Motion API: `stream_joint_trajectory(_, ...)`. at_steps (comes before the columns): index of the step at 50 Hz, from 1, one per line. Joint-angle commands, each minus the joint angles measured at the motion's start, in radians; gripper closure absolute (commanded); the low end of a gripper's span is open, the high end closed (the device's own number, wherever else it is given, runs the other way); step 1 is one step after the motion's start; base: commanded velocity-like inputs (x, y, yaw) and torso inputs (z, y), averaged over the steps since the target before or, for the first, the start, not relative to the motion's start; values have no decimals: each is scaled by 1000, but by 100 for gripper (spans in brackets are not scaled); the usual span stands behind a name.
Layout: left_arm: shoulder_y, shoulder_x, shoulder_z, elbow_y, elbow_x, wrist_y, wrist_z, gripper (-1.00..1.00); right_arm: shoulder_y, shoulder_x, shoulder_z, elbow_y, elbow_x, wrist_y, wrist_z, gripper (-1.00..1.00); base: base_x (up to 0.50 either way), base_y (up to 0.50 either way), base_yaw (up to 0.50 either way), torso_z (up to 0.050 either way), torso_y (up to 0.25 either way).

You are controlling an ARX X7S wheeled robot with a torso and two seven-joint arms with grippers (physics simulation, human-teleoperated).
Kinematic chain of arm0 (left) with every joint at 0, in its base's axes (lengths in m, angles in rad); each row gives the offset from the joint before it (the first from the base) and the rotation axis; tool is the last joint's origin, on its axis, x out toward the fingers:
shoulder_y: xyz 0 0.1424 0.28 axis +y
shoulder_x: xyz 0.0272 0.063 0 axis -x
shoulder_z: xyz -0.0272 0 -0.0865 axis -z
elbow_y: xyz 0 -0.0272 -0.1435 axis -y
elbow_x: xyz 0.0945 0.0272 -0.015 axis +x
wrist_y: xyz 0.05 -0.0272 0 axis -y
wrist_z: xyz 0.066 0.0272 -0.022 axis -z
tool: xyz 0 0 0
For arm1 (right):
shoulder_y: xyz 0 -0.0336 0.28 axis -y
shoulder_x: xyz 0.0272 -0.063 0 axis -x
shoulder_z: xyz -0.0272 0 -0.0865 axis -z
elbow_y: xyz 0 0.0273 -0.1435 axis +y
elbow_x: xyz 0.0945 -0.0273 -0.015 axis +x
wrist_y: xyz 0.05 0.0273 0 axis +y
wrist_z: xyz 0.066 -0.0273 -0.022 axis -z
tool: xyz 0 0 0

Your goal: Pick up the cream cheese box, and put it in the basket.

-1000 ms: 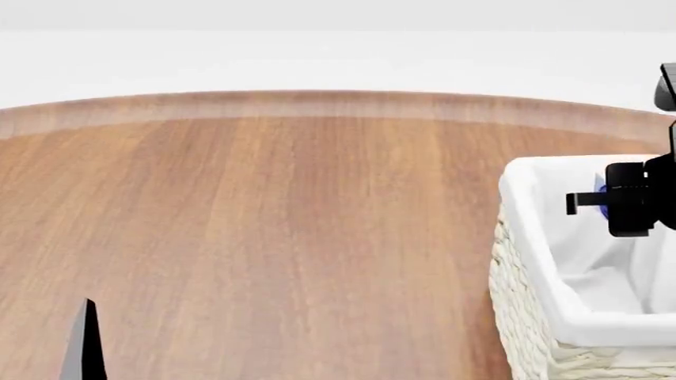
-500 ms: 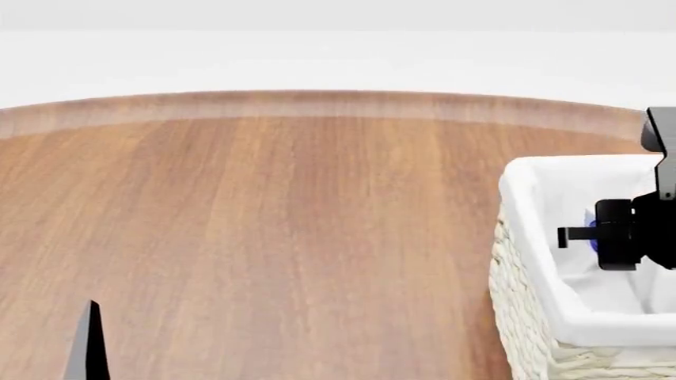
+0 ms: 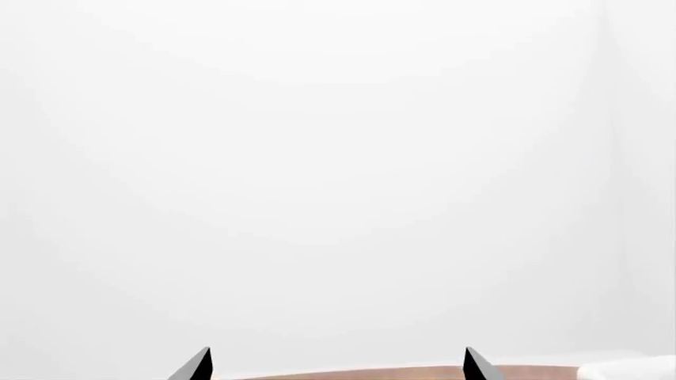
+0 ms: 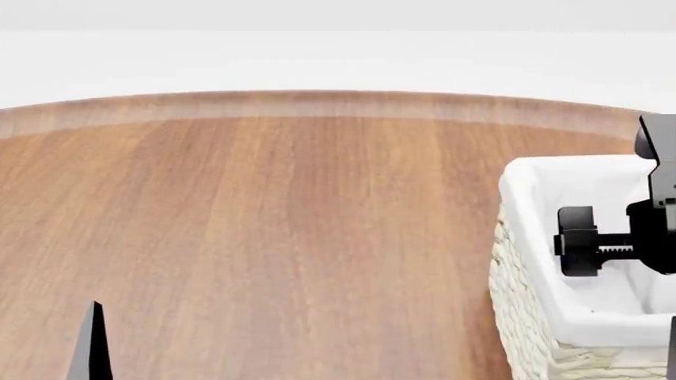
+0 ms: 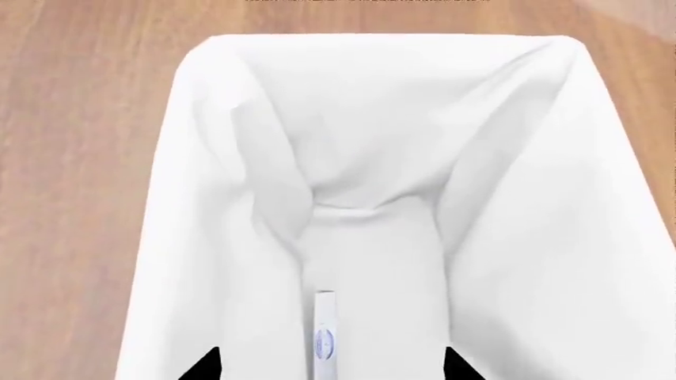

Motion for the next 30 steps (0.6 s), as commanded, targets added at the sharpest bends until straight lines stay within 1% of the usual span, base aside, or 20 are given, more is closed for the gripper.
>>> stream_joint_trajectory(1,-1,-1,3,-2,-2,2,-1,-100,3,-2,30,-1,-40,-3,-8,-100,0,0,0,0,0)
stream_joint_trajectory(5,-1,-2,2,-2,-3,4,-2,-100,13,-5,43,-1,-49,-17,-1,-100,0,0,0,0,0)
stream_joint_trajectory(9,-2,-3,5,1,-1,1,-3,-100,39,-4,98,1,-48,-62,75,-100,0,0,0,0,0)
stream_joint_trajectory(18,-2,-2,12,-3,1,4,-2,-100,94,-10,156,-37,-46,-138,143,-100,0,0,0,0,0)
stream_joint_trajectory(20,-3,-3,11,1,-2,2,-4,-100,79,-1,173,-112,-33,-123,172,-100,0,0,0,0,0)
stream_joint_trajectory(22,-3,-4,9,-3,-2,5,-4,-100,15,26,210,-310,7,-61,211,-100,0,0,0,0,0)
stream_joint_trajectory(24,-3,-4,11,-4,-2,6,-3,-100,-28,39,238,-424,30,-31,247,-100,0,0,0,0,0)
stream_joint_trajectory(25,-4,-4,14,-5,-1,4,-2,-100,-70,43,262,-516,54,-13,269,-100,0,0,0,0,0)
stream_joint_trajectory(28,-6,-4,18,-7,0,1,-1,-100,-118,34,277,-586,60,-22,307,-100,0,0,0,0,0)
stream_joint_trajectory(30,-8,-7,10,0,-4,-5,-6,-100,-184,24,326,-680,89,-51,354,-100,0,0,0,0,0)
